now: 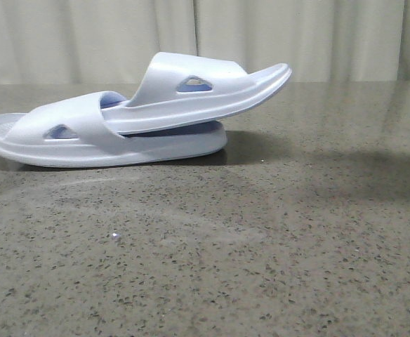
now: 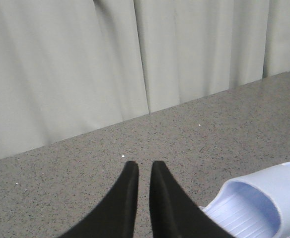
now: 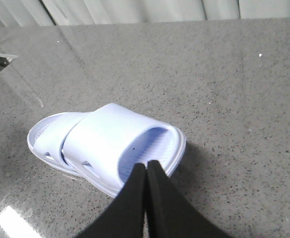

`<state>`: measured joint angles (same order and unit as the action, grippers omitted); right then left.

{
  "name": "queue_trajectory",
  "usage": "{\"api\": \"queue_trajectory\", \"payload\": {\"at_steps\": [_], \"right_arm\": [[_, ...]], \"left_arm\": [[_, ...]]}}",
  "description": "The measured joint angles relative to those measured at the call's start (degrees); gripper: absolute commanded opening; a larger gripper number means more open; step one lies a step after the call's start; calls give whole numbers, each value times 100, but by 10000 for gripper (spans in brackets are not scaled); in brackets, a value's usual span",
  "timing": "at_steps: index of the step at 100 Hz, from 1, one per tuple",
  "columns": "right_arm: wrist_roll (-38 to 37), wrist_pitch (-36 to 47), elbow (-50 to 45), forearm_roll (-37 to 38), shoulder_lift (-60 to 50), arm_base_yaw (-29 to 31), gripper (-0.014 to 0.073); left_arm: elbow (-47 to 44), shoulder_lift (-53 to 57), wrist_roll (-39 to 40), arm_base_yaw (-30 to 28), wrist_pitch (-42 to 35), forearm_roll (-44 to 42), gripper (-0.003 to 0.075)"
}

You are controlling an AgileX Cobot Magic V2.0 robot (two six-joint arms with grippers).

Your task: Insert blue slippers together front up

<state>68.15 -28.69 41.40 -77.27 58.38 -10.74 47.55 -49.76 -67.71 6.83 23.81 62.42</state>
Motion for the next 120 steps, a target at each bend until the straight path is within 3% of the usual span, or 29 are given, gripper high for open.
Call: {"api": "queue_trajectory", "payload": {"at_steps": [13, 38, 77, 120], "right_arm": [[0, 985, -426, -47, -295, -610, -78], [0, 2174, -1564, -146, -989, -1195, -79], [12, 2791, -2926, -370, -2721, -1380, -79], [12, 2869, -3099, -699, -2881, -1380, -79]], "left_arm": [[-548, 327, 0, 395, -621, 122, 15], [-1685, 967, -165, 482, -1182, 836, 15], [-3180, 2377, -1980, 482, -1617, 3059, 15], [-3310, 2695, -2137, 482, -1671, 3422, 15]]}}
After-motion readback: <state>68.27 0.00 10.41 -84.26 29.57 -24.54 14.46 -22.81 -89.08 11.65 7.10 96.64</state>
